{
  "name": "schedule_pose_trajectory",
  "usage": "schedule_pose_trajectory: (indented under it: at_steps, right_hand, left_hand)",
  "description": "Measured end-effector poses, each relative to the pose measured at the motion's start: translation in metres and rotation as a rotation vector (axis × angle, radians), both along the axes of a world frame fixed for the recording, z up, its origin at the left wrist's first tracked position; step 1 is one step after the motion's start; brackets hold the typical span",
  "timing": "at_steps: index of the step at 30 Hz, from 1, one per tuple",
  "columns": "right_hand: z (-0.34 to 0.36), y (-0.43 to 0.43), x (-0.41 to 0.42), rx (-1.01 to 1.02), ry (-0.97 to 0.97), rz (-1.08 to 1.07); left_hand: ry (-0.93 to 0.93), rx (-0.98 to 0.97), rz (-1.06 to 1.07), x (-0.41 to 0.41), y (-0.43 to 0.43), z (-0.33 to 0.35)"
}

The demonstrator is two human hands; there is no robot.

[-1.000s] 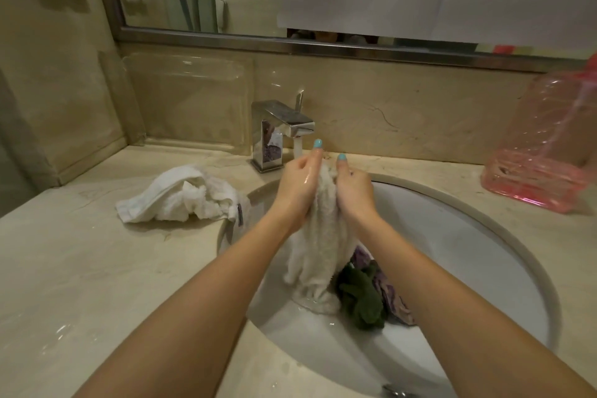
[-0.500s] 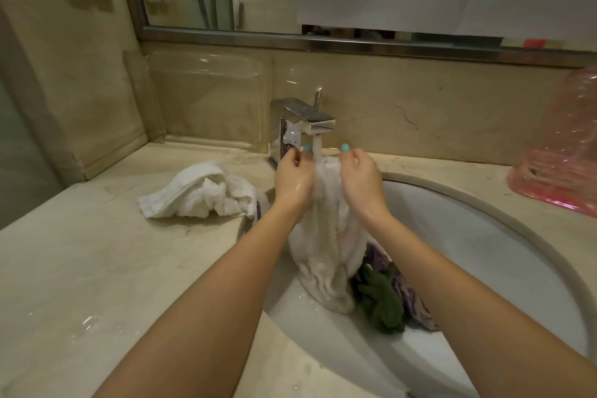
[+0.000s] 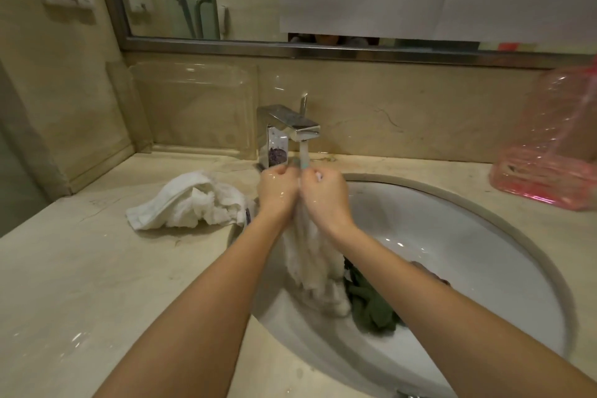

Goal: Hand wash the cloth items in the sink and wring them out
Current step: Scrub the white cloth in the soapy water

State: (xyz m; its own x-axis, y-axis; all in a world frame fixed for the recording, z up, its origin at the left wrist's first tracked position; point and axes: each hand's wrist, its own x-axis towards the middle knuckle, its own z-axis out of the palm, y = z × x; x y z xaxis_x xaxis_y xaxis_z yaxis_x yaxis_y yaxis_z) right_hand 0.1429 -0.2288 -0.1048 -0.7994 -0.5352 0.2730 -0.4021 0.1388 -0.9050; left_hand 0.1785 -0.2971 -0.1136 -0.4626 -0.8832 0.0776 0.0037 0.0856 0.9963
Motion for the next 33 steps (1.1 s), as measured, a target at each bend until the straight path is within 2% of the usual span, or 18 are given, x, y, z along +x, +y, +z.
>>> schedule_pose_trajectory:
  at_steps: [3, 8, 10, 13, 17, 20, 22, 25, 26, 29, 33]
  right_hand:
    - [0.002, -0.008, 0.0, 0.018, -0.027, 0.045]
    - [-0.001, 0.016, -0.048, 0.035, -0.19, -0.206]
    - [-0.001, 0.018, -0.04, 0.044, -0.073, -0.176]
    - [0.0, 0.001, -0.002, 0.012, 0.041, 0.014]
    - [-0.002, -0.006, -0.012, 0.027, -0.046, -0.04]
    - [-0.001, 0.002, -0.039, 0.027, -0.121, -0.16]
    - [-0.001, 0.002, -0.043, 0.005, -0.186, -0.094]
    - [0.002, 0.002, -0.04, -0.033, -0.25, 0.013]
    - [0.003, 0.002, -0.041, -0.033, -0.255, 0.012]
    - [0.002, 0.004, -0.049, -0.059, -0.354, 0.028]
    - [-0.005, 0.019, -0.06, 0.003, -0.383, 0.387]
  left_hand:
    - [-0.016, 0.069, -0.011, 0.006, -0.006, 0.0]
    - [-0.13, -0.058, -0.355, -0.006, 0.042, 0.008]
    - [-0.113, -0.025, -0.336, -0.006, 0.035, 0.005]
    - [-0.001, 0.1, -0.197, 0.006, 0.005, 0.005]
    - [0.023, 0.083, -0.188, 0.007, 0.008, 0.005]
    - [0.047, 0.015, -0.303, 0.001, 0.017, 0.005]
    - [0.03, 0.017, -0.357, 0.003, 0.01, 0.003]
    - [-0.17, 0.078, -0.49, 0.012, 0.005, 0.002]
    - [-0.184, 0.07, -0.507, 0.011, 0.004, -0.002]
    - [-0.088, 0.017, -0.409, 0.009, 0.008, -0.004]
    - [0.006, -0.018, -0.193, 0.008, 0.001, -0.002]
